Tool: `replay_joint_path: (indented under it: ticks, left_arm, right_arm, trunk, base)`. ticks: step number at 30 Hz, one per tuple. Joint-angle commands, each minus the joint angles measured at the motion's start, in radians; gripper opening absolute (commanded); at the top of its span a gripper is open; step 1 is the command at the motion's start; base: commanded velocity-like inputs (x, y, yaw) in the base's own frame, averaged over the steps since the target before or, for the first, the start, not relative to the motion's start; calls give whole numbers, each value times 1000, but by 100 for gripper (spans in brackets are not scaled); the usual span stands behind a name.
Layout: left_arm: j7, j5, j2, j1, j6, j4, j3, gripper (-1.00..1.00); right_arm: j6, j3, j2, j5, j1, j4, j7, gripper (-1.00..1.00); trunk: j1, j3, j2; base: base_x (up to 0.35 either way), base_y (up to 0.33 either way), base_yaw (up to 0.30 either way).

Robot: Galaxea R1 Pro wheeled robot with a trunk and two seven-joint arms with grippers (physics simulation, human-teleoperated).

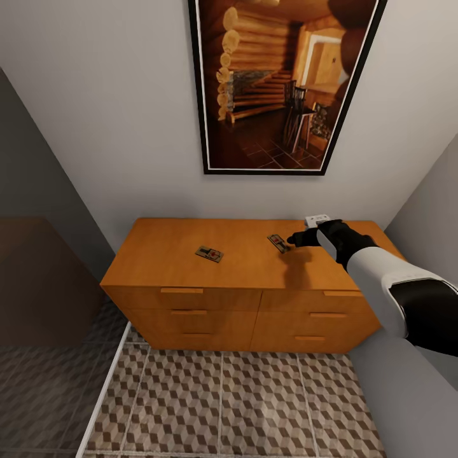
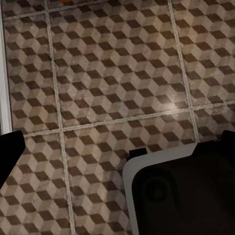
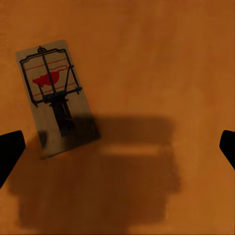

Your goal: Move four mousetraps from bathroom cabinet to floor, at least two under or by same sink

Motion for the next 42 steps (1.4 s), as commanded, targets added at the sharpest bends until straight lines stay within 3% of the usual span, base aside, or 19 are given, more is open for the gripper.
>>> replay_joint_path:
  ticks: [1, 16, 30, 42]
  left_arm:
    - [1, -1, 0, -2, -6, 4, -4, 100]
    - [0, -1, 0, -2, -6, 4, -4, 100]
    - [1, -1, 0, -2, -6, 4, -4, 100]
    - [0, -1, 0, -2, -6, 4, -4, 100]
  right_arm:
    - [6, 8, 1, -6, -1, -2, 3, 100]
    - [8, 10, 19, -4, -1, -2, 41, 100]
    - [9, 11, 22, -3, -1, 10, 131, 100]
    - [9, 13, 38, -3, -1, 23, 143, 100]
  trunk:
    - [1, -2, -2]
    - [1, -2, -2]
    - [1, -2, -2]
    - [1, -2, -2]
  base:
    - [0, 0, 0]
    - [0, 0, 0]
    - [0, 0, 0]
    - [0, 0, 0]
